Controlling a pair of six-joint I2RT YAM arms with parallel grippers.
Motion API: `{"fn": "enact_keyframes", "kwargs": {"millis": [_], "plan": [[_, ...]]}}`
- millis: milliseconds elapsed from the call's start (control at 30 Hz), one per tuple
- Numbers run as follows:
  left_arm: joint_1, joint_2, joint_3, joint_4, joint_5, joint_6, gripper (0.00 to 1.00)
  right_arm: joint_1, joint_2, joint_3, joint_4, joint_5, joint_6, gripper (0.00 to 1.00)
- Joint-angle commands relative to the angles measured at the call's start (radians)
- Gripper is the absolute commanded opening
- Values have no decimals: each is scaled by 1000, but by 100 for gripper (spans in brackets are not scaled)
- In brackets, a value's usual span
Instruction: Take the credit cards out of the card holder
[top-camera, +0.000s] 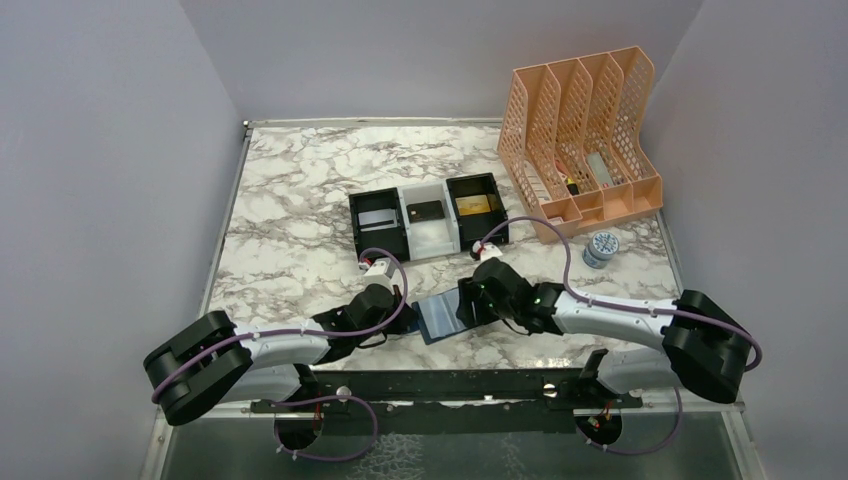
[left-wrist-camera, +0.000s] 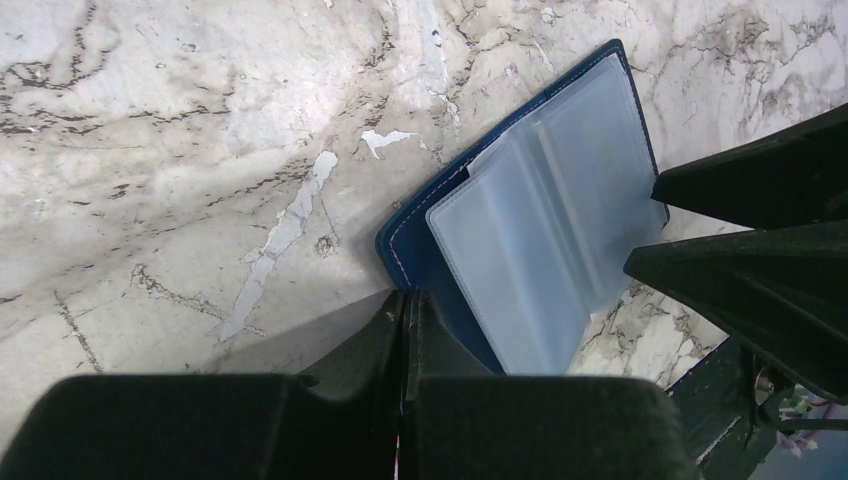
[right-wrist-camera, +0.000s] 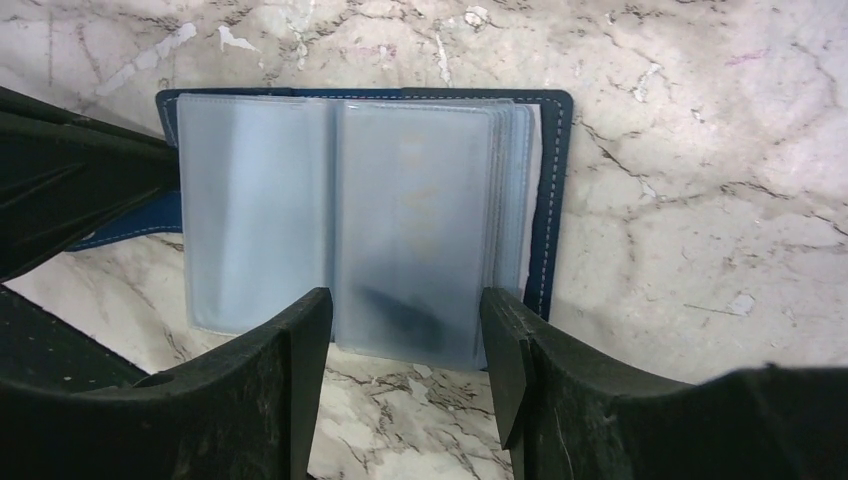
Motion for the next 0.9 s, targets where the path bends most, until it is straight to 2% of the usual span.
{"fn": "enact_keyframes", "kwargs": {"millis": [0,300,533,700,867], "plan": [[-6,6,-6,-112,28,33,0,-12,18,-16,70,-73,2,55],[-6,23,2,-112,33,39,0,-20,22,-75,150,-148,22,50],[-6,41,9,-108,38,41,0,-68,19,-123,320,-342,55,50],[-6,44,8,-106,38,42,0,-88,45,-141,427,-441,96,50],[-7,44,4,-105,35,41,0,-92,-2,-190,545,-498,173,50]]}}
